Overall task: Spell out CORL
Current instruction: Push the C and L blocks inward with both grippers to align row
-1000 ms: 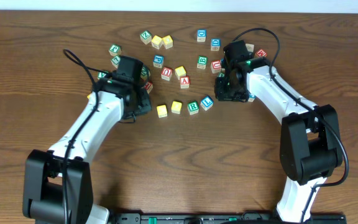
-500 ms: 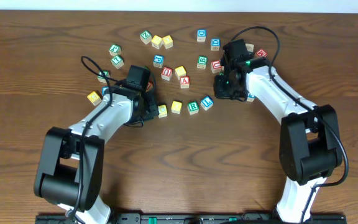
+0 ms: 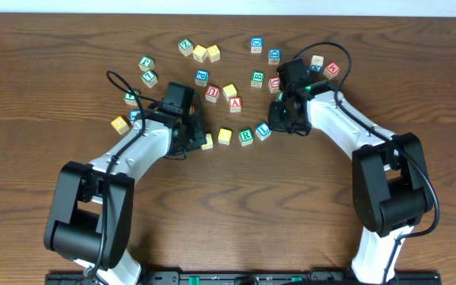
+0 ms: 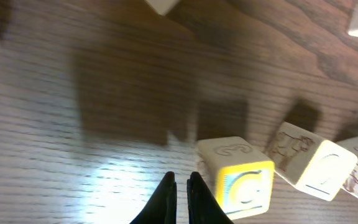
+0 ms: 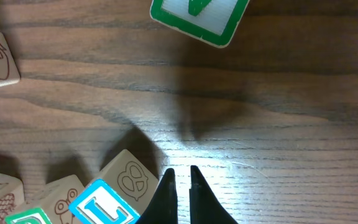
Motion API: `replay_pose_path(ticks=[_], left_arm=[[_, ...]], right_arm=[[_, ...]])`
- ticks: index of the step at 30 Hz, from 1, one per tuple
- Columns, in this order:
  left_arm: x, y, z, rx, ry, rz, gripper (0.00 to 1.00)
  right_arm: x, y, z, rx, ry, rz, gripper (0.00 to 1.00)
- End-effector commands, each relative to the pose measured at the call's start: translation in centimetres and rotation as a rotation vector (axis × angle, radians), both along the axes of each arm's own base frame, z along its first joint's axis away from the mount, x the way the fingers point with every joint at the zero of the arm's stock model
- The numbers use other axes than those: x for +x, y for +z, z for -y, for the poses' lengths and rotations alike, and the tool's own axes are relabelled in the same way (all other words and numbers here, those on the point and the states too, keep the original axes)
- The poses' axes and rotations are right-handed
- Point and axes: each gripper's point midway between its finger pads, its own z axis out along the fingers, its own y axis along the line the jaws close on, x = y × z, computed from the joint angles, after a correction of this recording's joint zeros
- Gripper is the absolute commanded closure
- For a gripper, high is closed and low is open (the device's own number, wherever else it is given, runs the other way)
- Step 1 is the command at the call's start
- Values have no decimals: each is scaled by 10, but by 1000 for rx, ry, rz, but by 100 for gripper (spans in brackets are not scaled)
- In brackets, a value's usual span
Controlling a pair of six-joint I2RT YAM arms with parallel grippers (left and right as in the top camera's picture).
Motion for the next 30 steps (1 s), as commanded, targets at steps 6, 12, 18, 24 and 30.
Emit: replay_pose_path(ticks=[6, 12, 18, 24, 30], left_arm=[[-4, -4, 3, 6, -31, -5, 92], [-7, -4, 11, 7, -58, 0, 92], [-6, -3, 12, 8, -68, 5, 92], [-5, -3, 12, 5, -68, 13, 92], [-4, -1, 18, -4, -95, 27, 92]], right_arm=[[-4, -21, -4, -1, -3, -38, 99], [-7, -21, -12, 29, 37, -45, 99], [-12, -21, -18, 32, 70, -52, 99], [-16, -21, -26, 30, 97, -53, 99], [-22, -21, -31, 33, 112, -69, 99]])
